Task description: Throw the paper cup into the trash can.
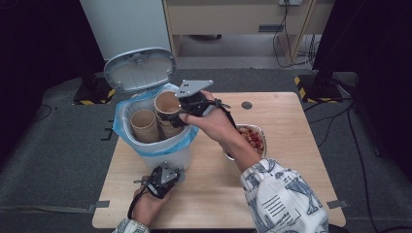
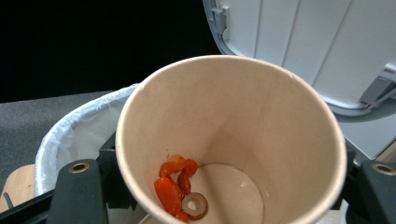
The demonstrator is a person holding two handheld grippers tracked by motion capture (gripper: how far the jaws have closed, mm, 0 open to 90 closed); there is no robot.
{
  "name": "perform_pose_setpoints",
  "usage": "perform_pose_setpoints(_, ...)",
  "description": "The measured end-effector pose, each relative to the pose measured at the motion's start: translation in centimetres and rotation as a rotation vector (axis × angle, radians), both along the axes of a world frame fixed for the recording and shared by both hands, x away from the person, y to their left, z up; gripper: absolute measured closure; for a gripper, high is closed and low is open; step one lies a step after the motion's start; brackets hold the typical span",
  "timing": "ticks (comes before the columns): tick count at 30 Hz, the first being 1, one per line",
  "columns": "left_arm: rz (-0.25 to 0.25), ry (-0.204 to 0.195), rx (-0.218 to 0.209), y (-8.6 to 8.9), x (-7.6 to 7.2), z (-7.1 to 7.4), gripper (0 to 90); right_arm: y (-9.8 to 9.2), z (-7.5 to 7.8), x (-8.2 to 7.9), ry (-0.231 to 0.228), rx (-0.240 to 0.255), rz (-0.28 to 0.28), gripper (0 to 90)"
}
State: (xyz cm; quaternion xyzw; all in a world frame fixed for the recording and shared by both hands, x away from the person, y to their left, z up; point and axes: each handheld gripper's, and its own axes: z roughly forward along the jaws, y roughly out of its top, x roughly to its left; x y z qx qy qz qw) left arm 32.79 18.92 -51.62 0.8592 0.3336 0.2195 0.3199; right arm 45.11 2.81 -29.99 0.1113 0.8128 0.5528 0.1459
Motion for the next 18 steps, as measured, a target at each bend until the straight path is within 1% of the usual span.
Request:
perform_pose_setpoints(8, -0.001, 0.0, 0.0, 0.0, 0.0, 0.0, 89.8, 0.4, -0.5, 0.1, 0.009, -0.009, 0.001, 28.1)
perform_pose_setpoints(12, 0.0, 0.0, 0.0, 0.0, 0.0, 0.0, 89.8, 0.7, -0.9, 0.1, 0.019, -0.026, 0.004, 28.0)
perform_pose_setpoints(18, 0.0, 0.0, -0.001, 0.0, 0.0, 0.0, 89.8, 1.1, -1.2, 0.1, 0.028, -0.036, 0.001, 27.9)
